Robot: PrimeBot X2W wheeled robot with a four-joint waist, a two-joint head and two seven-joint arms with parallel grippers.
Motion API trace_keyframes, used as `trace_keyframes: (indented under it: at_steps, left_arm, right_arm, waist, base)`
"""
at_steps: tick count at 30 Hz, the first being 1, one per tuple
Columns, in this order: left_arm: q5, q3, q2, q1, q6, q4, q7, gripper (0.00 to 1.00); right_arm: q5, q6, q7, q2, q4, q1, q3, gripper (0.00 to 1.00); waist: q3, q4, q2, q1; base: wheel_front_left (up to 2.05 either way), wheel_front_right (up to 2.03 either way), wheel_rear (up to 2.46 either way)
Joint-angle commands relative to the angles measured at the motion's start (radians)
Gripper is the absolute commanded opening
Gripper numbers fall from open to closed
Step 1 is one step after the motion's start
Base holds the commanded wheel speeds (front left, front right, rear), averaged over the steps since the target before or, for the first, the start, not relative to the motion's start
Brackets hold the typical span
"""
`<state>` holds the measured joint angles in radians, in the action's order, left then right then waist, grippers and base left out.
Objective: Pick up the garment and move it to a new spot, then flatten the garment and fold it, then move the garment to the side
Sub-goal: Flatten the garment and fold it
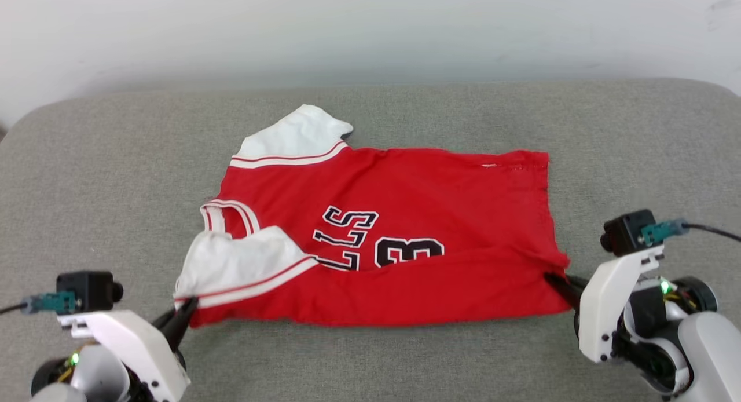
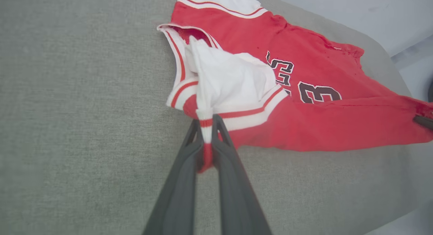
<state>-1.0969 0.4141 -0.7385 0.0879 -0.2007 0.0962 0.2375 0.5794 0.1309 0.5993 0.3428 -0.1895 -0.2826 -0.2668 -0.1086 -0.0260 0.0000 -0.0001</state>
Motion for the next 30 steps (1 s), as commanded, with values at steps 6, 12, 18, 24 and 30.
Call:
trace_keyframes:
  at_steps: [6, 12, 18, 24, 30]
  left_arm:
    - [-0.07, 0.002, 0.034, -0.082, -0.002, -0.046, 0.009, 0.0]
    - [-0.084, -0.005, 0.078, -0.043, 0.037, -0.136, -0.023, 1.0]
    - [-0.031, -0.026, 0.08, 0.004, 0.045, -0.159, -0.1, 1.0]
    - [0.04, -0.05, 0.087, 0.078, 0.003, -0.179, -0.181, 1.0]
    - [0.122, -0.062, 0.077, 0.203, -0.038, -0.192, -0.23, 1.0]
  right_arm:
    - [-0.017, 0.0, 0.011, -0.02, -0.013, 0.09, 0.024, 0.0]
    - [-0.05, 0.0, -0.096, -0.043, -0.046, 0.109, 0.026, 1.0]
    - [-0.14, 0.0, -0.283, -0.05, -0.021, 0.104, 0.051, 1.0]
    - [-0.251, 0.0, -0.433, -0.115, 0.013, 0.099, 0.13, 1.0]
    - [-0.355, 0.0, -0.519, -0.199, 0.077, 0.066, 0.209, 1.0]
  waist:
    - [0.011, -0.012, 0.0, 0.0001]
    - [-0.004, -0.017, 0.0, 0.0001]
    - [-0.004, -0.029, 0.0, 0.0001]
    - [-0.008, -0.045, 0.0, 0.0001]
    - [-0.058, -0.076, 0.0, 0.0001]
  base:
    - [0.0, 0.0, 0.0]
    - [0.0, 0.0, 0.0]
    - [0.0, 0.0, 0.0]
    - [0.0, 0.0, 0.0]
    - [0.0, 0.0, 0.0]
